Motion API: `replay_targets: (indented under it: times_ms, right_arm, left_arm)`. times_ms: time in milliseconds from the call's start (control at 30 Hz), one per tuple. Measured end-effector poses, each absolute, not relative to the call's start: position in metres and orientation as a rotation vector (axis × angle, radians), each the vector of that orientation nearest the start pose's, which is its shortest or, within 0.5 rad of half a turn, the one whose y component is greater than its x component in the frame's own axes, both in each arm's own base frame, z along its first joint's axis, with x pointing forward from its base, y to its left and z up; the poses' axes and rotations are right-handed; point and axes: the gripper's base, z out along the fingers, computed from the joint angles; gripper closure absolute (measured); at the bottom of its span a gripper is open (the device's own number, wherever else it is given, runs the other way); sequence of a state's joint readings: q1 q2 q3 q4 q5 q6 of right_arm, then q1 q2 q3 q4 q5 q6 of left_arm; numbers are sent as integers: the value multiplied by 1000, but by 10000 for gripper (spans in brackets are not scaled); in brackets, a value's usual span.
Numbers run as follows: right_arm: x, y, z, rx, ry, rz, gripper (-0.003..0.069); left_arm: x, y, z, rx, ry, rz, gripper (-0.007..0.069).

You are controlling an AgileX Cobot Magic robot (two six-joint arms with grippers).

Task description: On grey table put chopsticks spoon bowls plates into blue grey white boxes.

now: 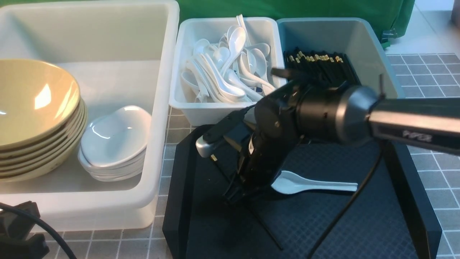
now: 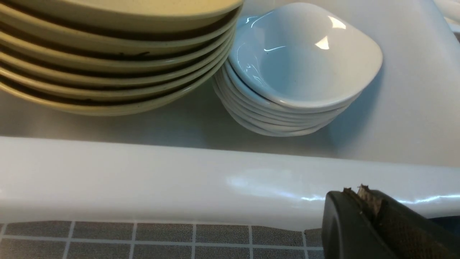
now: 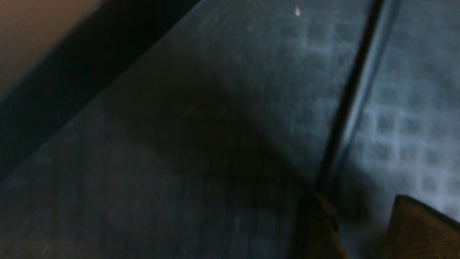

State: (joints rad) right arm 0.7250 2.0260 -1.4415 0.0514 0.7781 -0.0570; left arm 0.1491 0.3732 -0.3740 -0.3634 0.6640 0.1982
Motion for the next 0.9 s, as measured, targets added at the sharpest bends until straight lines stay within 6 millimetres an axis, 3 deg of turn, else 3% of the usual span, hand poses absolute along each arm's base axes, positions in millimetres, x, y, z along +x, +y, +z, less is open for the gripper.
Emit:
replay_targets:
  times_ms: [100,233,267,400,600,633,667,700,800,900]
  right_arm:
    - [312,281,167,-1029,2660,201,370]
    - [313,282,167,-1041,2653,199,470]
    - [311,282,167,-1061,2658,195,552]
    - [301,283,179,-1164,2661,177,605]
    - [282,269,256,-1228,2477,190,607]
    - [280,255,290,-1196,2357,148,608]
    - [280,254,294,-1189,2344,144,608]
    - [284,238,320,-1122,2237,109,609]
    - [307,205,355,-939,2050,60,610]
    - [332,181,367,-796,1934,39,611]
  left_arm:
    - [77,-9,260,-123,2102,-200,636]
    - [77,-9,260,-128,2100,-212,636]
    - [77,-9,260,-129,2100,-214,636]
    - [77,-9,260,-130,2100,-217,636]
    - [77,-9,260,-131,2100,-218,636]
    - [77,-10,260,-131,2100,-219,636]
    - [77,-10,260,-131,2100,-219,636]
    - [77,-10,260,-131,2100,-219,636]
    - [77,-10,260,-131,2100,-219,636]
    - [77,-10,260,-131,2100,-219,636]
